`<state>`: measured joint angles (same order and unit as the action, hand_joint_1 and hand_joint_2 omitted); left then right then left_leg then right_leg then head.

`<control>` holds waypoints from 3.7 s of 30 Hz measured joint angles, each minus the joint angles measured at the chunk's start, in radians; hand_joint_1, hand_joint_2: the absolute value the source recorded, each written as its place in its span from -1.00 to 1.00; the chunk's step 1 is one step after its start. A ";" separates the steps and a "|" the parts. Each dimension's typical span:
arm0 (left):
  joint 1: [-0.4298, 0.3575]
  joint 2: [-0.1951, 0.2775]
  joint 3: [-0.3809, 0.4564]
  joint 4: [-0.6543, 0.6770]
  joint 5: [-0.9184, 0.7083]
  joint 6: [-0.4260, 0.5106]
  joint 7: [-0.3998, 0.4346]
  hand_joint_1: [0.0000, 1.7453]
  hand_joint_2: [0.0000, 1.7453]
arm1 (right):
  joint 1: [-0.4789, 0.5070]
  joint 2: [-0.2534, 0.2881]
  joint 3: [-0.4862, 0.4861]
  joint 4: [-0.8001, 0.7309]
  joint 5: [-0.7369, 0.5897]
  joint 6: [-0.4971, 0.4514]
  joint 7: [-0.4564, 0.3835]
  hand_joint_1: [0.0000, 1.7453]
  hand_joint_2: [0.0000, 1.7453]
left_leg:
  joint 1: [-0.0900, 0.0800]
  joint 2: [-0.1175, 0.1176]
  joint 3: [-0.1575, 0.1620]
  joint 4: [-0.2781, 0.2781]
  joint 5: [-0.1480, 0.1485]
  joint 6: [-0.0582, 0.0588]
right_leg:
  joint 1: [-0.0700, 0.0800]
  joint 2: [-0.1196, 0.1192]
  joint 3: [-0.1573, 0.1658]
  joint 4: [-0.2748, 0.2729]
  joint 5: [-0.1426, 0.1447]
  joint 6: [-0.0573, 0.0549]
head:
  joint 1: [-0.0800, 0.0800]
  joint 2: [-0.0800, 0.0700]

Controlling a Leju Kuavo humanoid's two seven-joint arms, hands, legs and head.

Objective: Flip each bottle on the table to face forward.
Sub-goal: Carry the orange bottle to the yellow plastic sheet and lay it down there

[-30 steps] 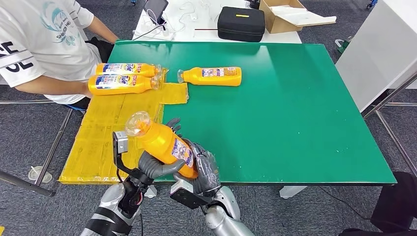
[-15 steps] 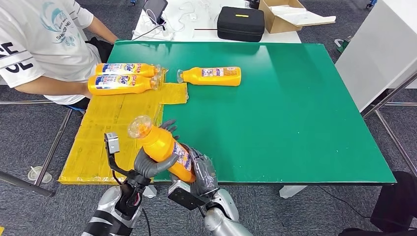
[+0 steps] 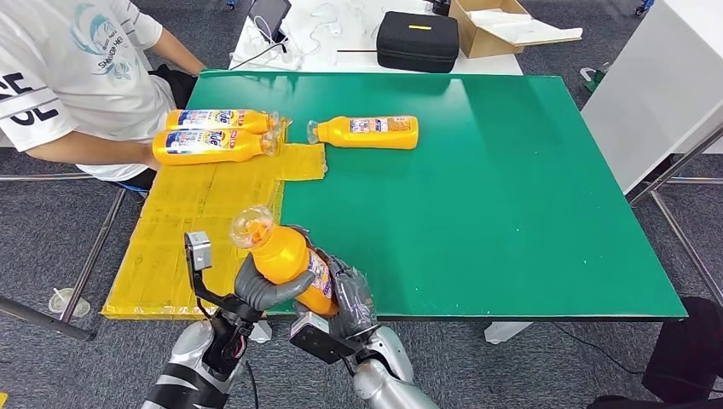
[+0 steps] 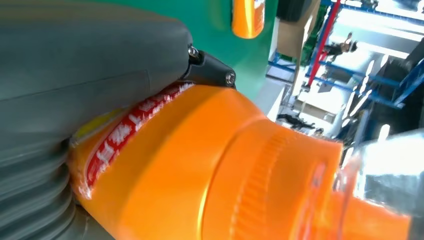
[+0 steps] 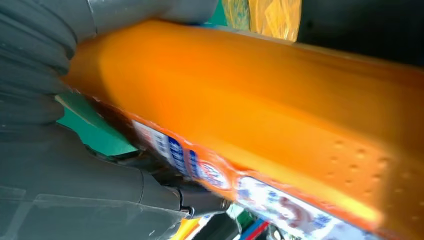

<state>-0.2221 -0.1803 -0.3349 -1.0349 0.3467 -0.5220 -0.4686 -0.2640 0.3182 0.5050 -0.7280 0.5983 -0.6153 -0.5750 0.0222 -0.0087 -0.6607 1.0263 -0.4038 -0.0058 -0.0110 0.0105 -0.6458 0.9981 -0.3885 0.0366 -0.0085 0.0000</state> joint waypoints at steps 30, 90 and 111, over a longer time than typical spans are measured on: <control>-0.136 -0.002 0.183 -0.120 -0.487 0.653 -0.141 1.00 1.00 | 0.103 -0.028 -0.059 -0.551 -0.156 -0.078 -0.065 -1.00 -1.00 | 0.000 0.000 0.000 0.000 0.000 0.000 | 0.000 0.000 0.000 0.000 0.000 0.000 | 0.000 0.000; -0.464 0.218 0.069 0.693 -1.443 0.509 -0.106 -1.00 -1.00 | 0.086 -0.081 0.062 -0.621 -0.305 0.074 -0.091 -1.00 0.00 | 0.000 0.000 0.000 0.000 0.001 0.000 | 0.000 0.000 0.000 0.001 0.000 0.000 | 0.000 0.000; -0.452 0.214 0.115 0.683 -1.180 0.356 -0.228 -1.00 -1.00 | 0.075 -0.068 0.047 -0.567 -0.316 0.101 -0.102 -1.00 1.00 | 0.000 0.000 0.003 0.000 0.001 0.000 | 0.000 0.000 0.003 0.000 0.000 0.000 | 0.000 0.000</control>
<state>-0.6743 0.0336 -0.2202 -0.3523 -0.8334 -0.1664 -0.6969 -0.1890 0.2499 0.5522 -1.2954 0.2824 -0.5139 -0.6767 0.0223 -0.0086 -0.6576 1.0261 -0.4023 -0.0060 -0.0110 0.0109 -0.6429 0.9986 -0.3881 0.0362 -0.0084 0.0000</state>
